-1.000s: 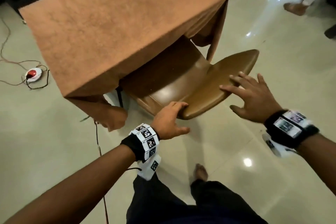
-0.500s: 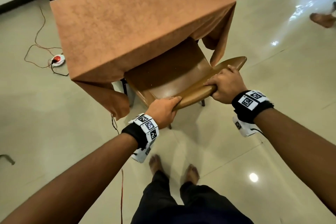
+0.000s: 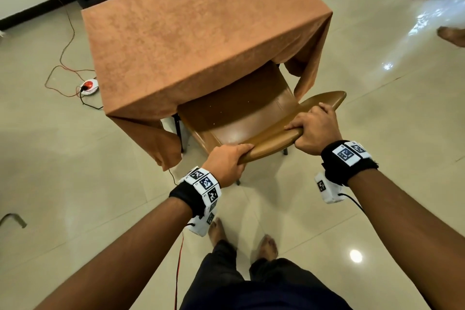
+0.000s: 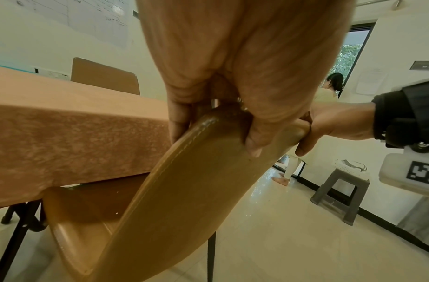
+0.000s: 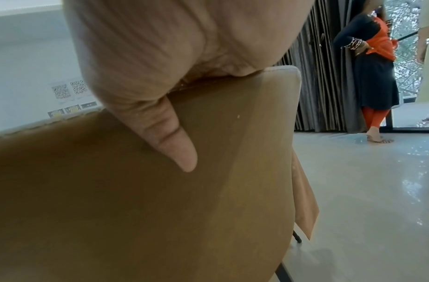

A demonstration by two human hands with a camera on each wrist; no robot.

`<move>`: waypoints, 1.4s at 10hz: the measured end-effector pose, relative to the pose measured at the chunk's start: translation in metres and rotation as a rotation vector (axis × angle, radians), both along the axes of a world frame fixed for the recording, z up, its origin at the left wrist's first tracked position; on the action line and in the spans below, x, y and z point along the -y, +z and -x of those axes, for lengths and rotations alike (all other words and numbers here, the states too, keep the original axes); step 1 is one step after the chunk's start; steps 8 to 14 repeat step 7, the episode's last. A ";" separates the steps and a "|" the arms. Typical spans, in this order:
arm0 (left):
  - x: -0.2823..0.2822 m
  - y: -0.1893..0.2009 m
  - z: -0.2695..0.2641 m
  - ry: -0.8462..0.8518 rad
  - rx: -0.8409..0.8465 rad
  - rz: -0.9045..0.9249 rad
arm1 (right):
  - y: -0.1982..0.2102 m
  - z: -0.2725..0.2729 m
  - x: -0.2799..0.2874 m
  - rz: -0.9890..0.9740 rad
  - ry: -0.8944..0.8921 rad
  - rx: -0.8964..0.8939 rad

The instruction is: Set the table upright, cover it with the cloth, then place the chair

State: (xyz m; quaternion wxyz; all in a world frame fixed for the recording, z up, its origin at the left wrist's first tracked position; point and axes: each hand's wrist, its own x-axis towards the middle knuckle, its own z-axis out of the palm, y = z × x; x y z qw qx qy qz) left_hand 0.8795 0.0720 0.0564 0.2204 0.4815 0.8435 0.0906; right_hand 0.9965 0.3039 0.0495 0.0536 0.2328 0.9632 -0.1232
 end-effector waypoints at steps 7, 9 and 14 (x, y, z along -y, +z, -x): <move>0.176 -0.066 0.006 0.572 0.451 -0.176 | 0.074 -0.010 0.047 0.515 0.033 -0.249; 0.176 -0.066 0.006 0.572 0.451 -0.176 | 0.074 -0.010 0.047 0.515 0.033 -0.249; 0.176 -0.066 0.006 0.572 0.451 -0.176 | 0.074 -0.010 0.047 0.515 0.033 -0.249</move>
